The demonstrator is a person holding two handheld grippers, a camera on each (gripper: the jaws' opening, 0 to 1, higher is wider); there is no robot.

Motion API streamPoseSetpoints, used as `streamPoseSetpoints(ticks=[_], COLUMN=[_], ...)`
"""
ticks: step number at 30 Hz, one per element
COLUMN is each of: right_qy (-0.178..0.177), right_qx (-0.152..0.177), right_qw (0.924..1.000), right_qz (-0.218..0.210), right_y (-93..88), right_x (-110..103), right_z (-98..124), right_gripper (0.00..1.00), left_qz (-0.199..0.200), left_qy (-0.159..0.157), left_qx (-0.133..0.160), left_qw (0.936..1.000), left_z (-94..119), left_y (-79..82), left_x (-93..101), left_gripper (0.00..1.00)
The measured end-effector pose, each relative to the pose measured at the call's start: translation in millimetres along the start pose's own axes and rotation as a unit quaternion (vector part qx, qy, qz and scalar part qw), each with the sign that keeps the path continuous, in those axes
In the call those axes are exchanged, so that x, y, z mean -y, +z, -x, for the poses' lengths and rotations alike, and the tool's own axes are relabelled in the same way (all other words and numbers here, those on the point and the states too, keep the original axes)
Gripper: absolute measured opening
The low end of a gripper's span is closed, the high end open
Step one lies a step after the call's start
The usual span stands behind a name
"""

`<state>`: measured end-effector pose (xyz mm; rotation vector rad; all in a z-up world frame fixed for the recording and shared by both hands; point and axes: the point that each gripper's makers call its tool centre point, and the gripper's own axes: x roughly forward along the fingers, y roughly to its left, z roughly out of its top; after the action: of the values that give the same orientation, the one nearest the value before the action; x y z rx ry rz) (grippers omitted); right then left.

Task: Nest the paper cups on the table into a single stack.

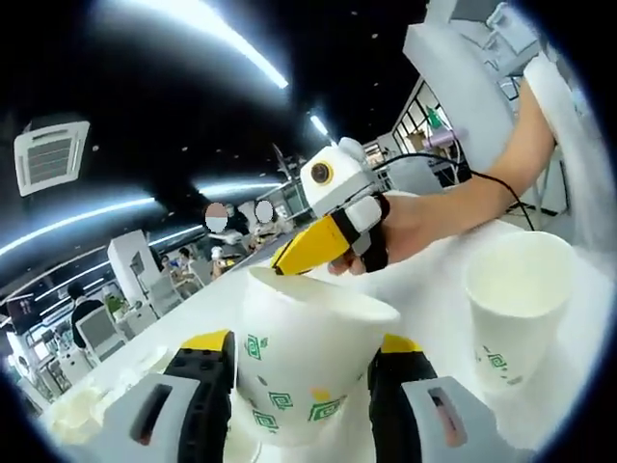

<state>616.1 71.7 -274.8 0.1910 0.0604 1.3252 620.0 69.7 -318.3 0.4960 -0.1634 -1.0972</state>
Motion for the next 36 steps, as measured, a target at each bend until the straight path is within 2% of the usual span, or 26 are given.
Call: streamPoseSetpoints(ticks=[2, 6, 7, 9, 10, 11, 12, 15, 17, 20, 23, 25, 28, 30, 33, 36], right_qy=[0.007, 0.023, 0.022, 0.025, 0.026, 0.026, 0.027, 0.034, 0.039, 0.042, 0.038, 0.04, 0.048, 0.053, 0.055, 0.054], right_qx=[0.006, 0.019, 0.014, 0.003, 0.007, 0.01, 0.012, 0.048, 0.062, 0.065, 0.067, 0.065, 0.04, 0.035, 0.032, 0.035], right_qw=[1.0, 0.9996, 0.9994, 0.9988, 0.9988, 0.9985, 0.9984, 0.9969, 0.9962, 0.9957, 0.996, 0.9964, 0.9968, 0.9966, 0.9963, 0.9961], right_qz=[0.001, -0.005, 0.021, 0.042, 0.042, 0.046, 0.048, 0.052, 0.047, 0.051, 0.047, 0.036, 0.049, 0.052, 0.057, 0.061], right_y=[1.8, 6.0, 4.3, 0.0, 0.9, 2.8, 4.2, 19.2, 23.1, 20.8, 16.1, 12.7, 3.5, 2.0, 1.5, 4.4], right_x=[-1.7, -2.5, -2.5, -7.0, -8.9, -9.4, -9.3, -10.2, -10.9, -8.9, -0.2, 3.7, 1.0, -2.2, -7.0, -4.5], right_z=[0.6, 3.3, 4.7, 6.9, 8.1, 9.7, 10.6, 14.1, 17.6, 21.7, 27.4, 30.1, 29.0, 27.3, 25.9, 26.1], right_gripper=[0.03, 0.04, 0.04, 0.11, 0.17, 0.21, 0.21, 0.25, 0.28, 0.29, 0.31, 0.34, 0.42, 0.48, 0.49, 0.48], left_qz=[0.002, 0.002, 0.001, -0.004, -0.001, 0.006, 0.011, 0.039, 0.054, 0.096, 0.119, 0.126, 0.151, 0.156, 0.177, 0.211], left_qy=[-0.001, 0.001, 0.0, 0.003, 0.006, 0.008, 0.009, 0.011, 0.01, -0.013, -0.029, -0.044, -0.068, -0.07, -0.072, -0.068], left_qx=[-0.001, 0.014, 0.016, 0.011, 0.02, 0.025, 0.025, 0.04, 0.048, 0.064, 0.059, 0.046, 0.028, 0.022, 0.011, 0.007], left_qw=[1.0, 0.9999, 0.9999, 0.9999, 0.9998, 0.9996, 0.9996, 0.9984, 0.9974, 0.9932, 0.9907, 0.99, 0.9858, 0.9851, 0.9816, 0.9752], left_z=[0.9, 3.3, 4.2, 6.7, 10.0, 12.4, 14.0, 17.6, 18.5, 16.3, 11.1, 6.7, 2.2, -0.9, -2.4, -2.7], left_y=[1.5, 8.3, 8.5, 7.5, 9.8, 10.9, 10.8, 12.8, 14.6, 20.5, 17.2, 12.2, 3.6, -0.9, -5.7, -10.8], left_x=[2.0, 0.8, 1.7, -0.6, -3.4, -5.2, -6.9, -9.7, -10.1, -2.4, 4.7, 11.2, 22.5, 25.2, 25.3, 20.8], left_gripper=[0.57, 0.57, 0.57, 0.56, 0.56, 0.56, 0.56, 0.56, 0.55, 0.55, 0.55, 0.55, 0.56, 0.56, 0.56, 0.56])
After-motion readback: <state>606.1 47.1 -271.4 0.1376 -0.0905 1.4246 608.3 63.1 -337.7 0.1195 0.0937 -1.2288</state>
